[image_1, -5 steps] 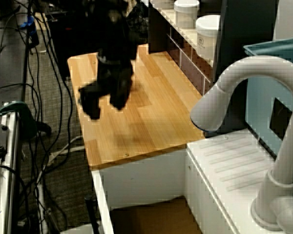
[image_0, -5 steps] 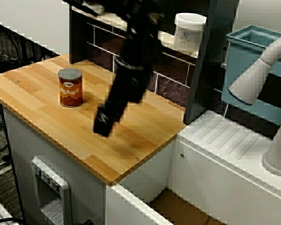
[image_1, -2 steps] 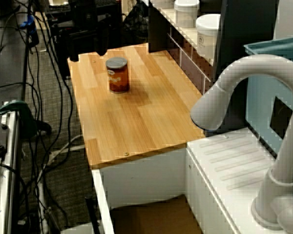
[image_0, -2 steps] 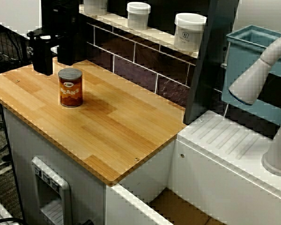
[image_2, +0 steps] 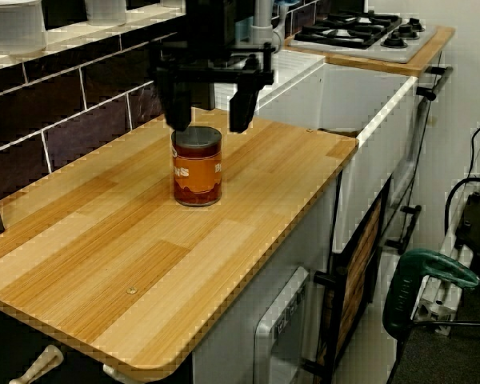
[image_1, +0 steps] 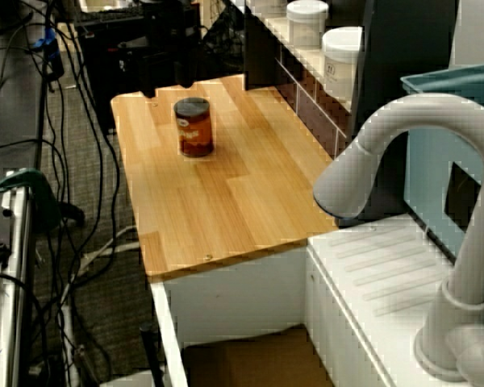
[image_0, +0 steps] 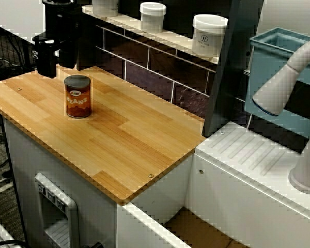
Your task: Push into sink
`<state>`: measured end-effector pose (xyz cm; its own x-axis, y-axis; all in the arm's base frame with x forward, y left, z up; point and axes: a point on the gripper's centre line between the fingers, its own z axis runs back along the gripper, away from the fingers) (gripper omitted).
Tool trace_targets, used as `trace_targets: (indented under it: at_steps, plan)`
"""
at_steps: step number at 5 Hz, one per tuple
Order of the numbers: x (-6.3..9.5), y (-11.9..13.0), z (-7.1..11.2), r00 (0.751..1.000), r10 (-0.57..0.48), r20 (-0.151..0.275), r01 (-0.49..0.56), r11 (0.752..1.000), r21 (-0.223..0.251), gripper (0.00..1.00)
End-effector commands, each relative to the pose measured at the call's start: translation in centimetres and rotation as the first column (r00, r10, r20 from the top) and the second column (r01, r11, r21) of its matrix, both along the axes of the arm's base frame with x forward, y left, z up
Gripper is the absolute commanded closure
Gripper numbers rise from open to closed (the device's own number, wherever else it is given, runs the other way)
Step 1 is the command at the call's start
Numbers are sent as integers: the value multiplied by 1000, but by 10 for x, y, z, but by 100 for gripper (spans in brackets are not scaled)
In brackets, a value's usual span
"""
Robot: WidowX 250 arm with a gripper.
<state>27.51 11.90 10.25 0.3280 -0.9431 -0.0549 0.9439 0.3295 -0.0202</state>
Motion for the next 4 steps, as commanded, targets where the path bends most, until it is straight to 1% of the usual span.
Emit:
trace_targets:
  at_steps: [1,2,3,4]
  plan:
    - [35,53,1,999,9,46,-11,999,31,0]
    - [33,63,-8,1000,-8,16,8,999,39,0]
    - [25,58,-12,999,-34,8,34,999,38,0]
    - [23,52,-24,999,-36,-7,37,999,30,0]
